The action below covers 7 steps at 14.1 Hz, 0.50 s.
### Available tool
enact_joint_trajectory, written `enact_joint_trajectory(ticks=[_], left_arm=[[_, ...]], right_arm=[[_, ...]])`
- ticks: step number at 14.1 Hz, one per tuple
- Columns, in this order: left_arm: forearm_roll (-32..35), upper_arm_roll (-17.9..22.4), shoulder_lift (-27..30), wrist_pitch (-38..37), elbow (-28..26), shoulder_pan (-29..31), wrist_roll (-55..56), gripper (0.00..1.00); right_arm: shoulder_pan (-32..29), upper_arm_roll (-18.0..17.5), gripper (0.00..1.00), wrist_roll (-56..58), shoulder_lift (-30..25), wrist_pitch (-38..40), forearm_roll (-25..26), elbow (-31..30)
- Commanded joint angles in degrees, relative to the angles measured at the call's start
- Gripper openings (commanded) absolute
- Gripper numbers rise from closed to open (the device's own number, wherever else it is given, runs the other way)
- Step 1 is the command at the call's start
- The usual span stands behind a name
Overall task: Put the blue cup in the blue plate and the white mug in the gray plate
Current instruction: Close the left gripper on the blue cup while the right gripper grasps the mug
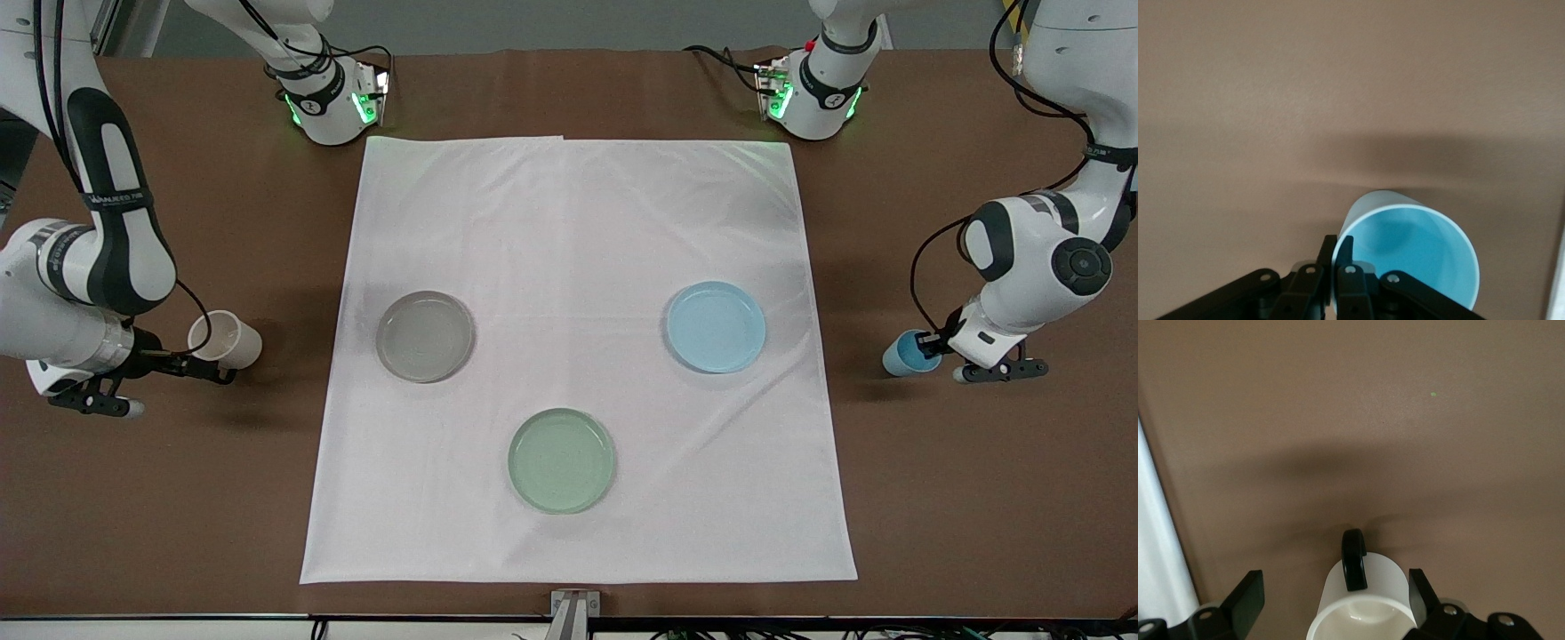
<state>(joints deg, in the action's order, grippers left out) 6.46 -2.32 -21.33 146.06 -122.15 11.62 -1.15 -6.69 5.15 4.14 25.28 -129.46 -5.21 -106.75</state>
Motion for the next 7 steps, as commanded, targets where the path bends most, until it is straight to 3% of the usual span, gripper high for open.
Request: enact_joint_trajectory(ticks=[1, 3, 7], left_arm=[[1.0, -0.3, 1.3, 0.1, 0.2, 0.0, -0.3, 0.0], [0.9, -1.8, 3.2, -0.7, 0.5, -0.2, 0.3, 0.0], [-0.9, -8.6, 5.8, -16.8, 8.1, -0.3, 6.8, 0.0]], right_arm=[[-0.3, -0.6, 0.92, 1.0, 0.0, -4.8, -0.8, -3.7], [-0.4, -0.6, 0.86, 2.6, 0.4, -6.1, -0.8, -4.3], [-0.6, -0.6, 0.69, 3.2, 0.8, -6.0, -0.7, -4.5]])
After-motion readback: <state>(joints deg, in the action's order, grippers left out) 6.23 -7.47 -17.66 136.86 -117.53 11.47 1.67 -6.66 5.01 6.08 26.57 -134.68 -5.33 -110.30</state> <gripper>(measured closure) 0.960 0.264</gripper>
